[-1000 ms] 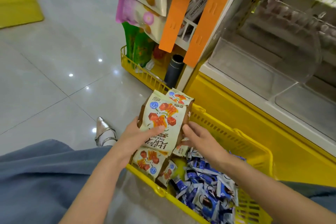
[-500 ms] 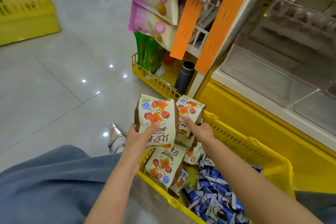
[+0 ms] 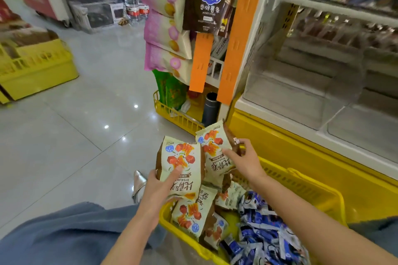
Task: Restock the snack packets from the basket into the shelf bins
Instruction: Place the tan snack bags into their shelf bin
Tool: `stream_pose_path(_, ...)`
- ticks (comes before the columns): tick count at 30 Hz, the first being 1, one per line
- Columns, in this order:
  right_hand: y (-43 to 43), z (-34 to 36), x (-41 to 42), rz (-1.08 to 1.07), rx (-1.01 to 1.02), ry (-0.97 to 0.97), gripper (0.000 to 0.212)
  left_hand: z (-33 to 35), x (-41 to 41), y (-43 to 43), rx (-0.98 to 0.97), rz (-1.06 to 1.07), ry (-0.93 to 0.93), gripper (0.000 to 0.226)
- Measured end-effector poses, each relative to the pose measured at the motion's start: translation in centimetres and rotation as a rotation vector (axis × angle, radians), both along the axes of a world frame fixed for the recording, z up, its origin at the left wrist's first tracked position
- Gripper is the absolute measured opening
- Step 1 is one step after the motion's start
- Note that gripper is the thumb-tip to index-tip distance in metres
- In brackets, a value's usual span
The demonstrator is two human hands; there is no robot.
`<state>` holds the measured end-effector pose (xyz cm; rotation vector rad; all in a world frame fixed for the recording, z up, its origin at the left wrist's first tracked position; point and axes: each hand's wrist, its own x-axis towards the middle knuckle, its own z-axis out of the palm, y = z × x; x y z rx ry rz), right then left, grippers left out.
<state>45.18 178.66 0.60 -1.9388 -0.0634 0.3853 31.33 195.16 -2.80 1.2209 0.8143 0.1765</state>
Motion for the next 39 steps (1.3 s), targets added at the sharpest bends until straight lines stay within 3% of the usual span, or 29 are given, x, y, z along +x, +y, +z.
stream_pose_path(7,-7.7,6.0,-0.1,0.005,-0.023,-0.100,0.045,4.2,0.9,-2.6,0.171,-0.158,-0.022,0.061)
stream_pose_path(10,-11.3,8.7,0.0,-0.050,0.048,-0.113,0.047,6.8,2.0,-4.5,0.249,-0.210,-0.083,0.050)
stream_pose_path(12,-13.7,10.6,0.0,-0.091,0.064,-0.169,0.046,8.8,2.9,-6.1,0.293,-0.234,-0.128,0.039)
stream_pose_path(18,-20.6,16.9,-0.2,-0.212,0.045,-0.440,0.040,14.2,6.7,-10.7,0.447,-0.366,-0.235,0.042)
stream_pose_path(24,-23.9,22.3,2.1,-0.297,-0.245,-0.836,0.046,17.7,9.9,-13.5,0.468,-0.494,-0.325,0.067)
stream_pose_path(28,-24.5,22.6,4.7,-0.206,-0.761,-1.039,0.045,18.2,11.5,-14.5,0.387,-0.549,-0.383,0.043)
stream_pose_path(30,-24.6,22.2,6.3,-0.184,-0.975,-1.027,0.049,18.3,12.5,-15.0,0.355,-0.544,-0.401,0.038)
stream_pose_path(34,-24.3,21.0,10.3,-0.113,-1.295,-0.793,0.062,18.2,14.8,-15.8,0.301,-0.511,-0.394,0.044)
stream_pose_path(36,-23.9,20.6,12.6,-0.065,-1.238,-0.625,0.060,18.1,16.0,-16.0,0.305,-0.502,-0.393,0.040)
stream_pose_path(39,-23.6,20.1,14.9,-0.114,-0.934,-0.418,0.059,18.2,17.3,-16.3,0.348,-0.467,-0.424,0.038)
